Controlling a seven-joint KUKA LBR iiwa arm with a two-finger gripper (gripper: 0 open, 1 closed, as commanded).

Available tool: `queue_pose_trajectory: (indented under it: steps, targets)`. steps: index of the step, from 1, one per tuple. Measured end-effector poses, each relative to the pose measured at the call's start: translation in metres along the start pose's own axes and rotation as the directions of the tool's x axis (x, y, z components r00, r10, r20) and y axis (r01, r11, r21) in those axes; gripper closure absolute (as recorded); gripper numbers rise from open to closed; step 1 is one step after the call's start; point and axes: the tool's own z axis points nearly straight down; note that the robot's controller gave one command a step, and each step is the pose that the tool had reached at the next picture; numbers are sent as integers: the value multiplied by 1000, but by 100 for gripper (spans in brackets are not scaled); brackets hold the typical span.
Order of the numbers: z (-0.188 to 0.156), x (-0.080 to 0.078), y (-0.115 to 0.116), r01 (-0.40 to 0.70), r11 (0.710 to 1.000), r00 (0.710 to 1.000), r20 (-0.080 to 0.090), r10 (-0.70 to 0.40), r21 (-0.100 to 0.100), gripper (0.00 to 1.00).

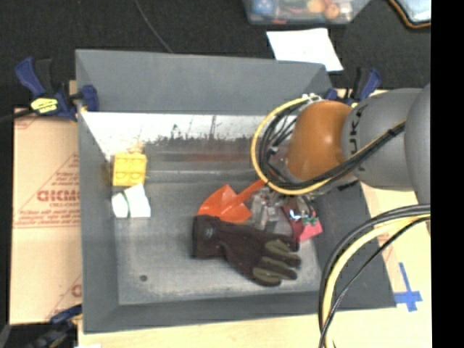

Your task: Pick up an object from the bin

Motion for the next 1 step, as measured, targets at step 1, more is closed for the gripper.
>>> queue_pose_trajectory:
  steps: [1]
  targets:
    - [-1, 93, -42, 1, 1000, 1000, -7, -1, 1, 100]
